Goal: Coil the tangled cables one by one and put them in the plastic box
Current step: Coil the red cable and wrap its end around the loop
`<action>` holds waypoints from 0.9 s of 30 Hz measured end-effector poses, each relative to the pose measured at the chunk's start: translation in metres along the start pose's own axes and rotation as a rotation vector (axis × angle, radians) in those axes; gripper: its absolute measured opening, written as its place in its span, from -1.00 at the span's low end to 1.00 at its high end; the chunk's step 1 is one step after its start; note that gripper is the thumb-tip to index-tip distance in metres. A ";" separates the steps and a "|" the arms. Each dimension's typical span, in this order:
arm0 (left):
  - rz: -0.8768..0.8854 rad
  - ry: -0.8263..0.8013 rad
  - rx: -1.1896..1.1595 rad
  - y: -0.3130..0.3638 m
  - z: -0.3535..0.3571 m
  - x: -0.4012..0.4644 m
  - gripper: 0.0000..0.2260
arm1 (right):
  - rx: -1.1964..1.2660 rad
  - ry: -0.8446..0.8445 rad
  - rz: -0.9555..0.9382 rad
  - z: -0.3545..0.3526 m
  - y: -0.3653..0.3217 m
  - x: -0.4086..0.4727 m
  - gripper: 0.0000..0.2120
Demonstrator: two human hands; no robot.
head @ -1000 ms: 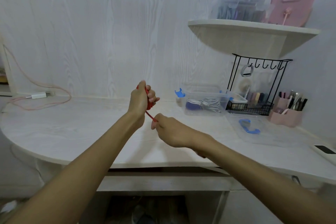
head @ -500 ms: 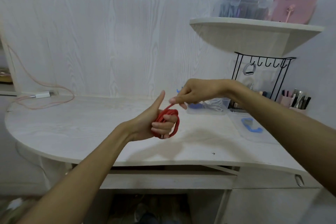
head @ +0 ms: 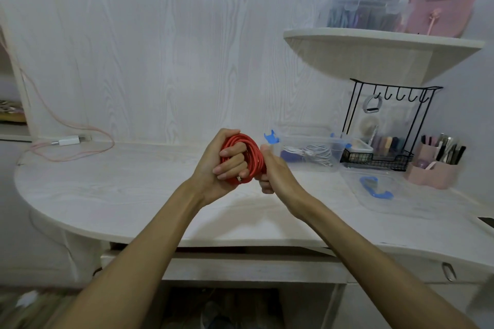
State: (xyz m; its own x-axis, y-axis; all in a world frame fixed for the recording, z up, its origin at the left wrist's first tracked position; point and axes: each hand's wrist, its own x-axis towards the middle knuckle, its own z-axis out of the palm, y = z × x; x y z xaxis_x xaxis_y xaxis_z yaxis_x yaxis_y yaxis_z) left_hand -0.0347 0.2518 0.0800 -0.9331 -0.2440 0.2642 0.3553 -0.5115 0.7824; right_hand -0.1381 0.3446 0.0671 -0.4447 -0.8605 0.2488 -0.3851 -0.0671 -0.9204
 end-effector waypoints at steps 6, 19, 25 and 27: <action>-0.006 -0.022 -0.029 -0.002 -0.012 0.000 -0.54 | -0.203 -0.091 -0.149 0.004 -0.005 -0.010 -0.54; -0.055 0.311 0.226 -0.002 -0.019 0.049 -0.34 | -0.041 0.083 -0.143 -0.002 0.016 0.016 -0.63; -0.006 0.607 0.474 -0.011 -0.047 0.079 -0.44 | -0.262 0.127 -0.153 -0.015 0.033 0.045 -0.55; -0.080 0.566 0.462 -0.013 -0.050 0.090 -0.39 | -0.240 0.093 -0.094 -0.027 0.038 0.053 -0.55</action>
State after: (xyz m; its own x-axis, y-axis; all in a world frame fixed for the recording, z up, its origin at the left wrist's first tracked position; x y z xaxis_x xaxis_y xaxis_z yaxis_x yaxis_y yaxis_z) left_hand -0.1205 0.1952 0.0653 -0.7393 -0.6723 -0.0377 0.1106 -0.1765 0.9781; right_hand -0.1980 0.3096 0.0531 -0.4661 -0.8051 0.3667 -0.6040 -0.0133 -0.7969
